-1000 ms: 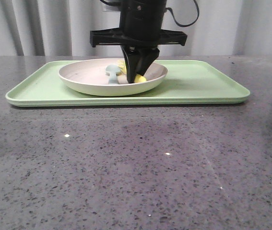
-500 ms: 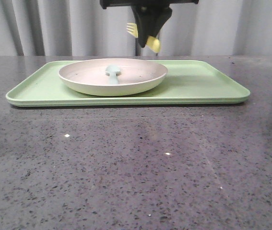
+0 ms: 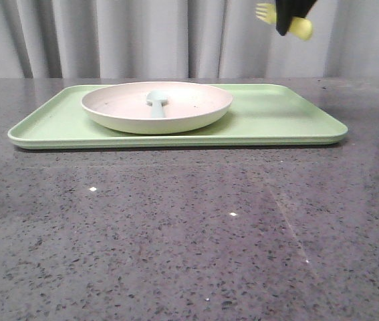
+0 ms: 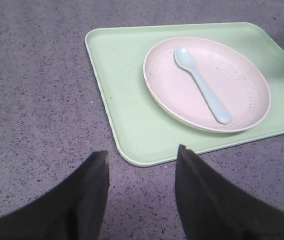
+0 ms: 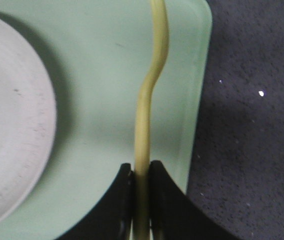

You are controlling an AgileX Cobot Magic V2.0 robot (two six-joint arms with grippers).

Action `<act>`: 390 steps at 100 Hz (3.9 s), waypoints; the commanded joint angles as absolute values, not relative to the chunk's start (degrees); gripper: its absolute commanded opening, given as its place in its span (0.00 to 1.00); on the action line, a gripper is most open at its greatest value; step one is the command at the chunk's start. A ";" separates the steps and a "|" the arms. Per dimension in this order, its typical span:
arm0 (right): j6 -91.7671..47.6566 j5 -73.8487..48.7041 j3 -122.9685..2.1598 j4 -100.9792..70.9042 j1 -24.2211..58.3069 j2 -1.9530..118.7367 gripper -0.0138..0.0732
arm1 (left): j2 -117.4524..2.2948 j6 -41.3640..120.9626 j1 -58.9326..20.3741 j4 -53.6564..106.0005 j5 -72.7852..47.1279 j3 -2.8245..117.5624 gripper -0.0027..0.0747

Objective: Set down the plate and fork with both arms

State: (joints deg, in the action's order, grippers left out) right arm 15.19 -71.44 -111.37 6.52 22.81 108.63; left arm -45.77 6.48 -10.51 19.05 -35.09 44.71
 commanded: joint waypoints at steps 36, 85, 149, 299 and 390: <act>13.46 -66.33 -103.19 1.69 21.68 105.38 0.12 | -45.34 6.14 -10.37 20.51 -31.65 46.29 0.44; 12.04 -65.41 -103.19 -2.51 21.61 109.66 0.12 | -45.34 6.14 -10.37 20.92 -31.65 46.29 0.44; 11.78 -65.15 -103.19 -2.51 21.61 108.59 0.57 | -45.34 6.14 -10.37 21.91 -31.29 46.29 0.44; 11.78 -32.16 -38.95 0.00 21.67 40.30 0.08 | -28.60 6.14 -10.37 19.29 -26.79 35.86 0.01; 11.78 -30.36 -28.31 0.00 21.67 18.96 0.08 | -18.64 6.14 -10.37 19.29 -27.15 29.19 0.01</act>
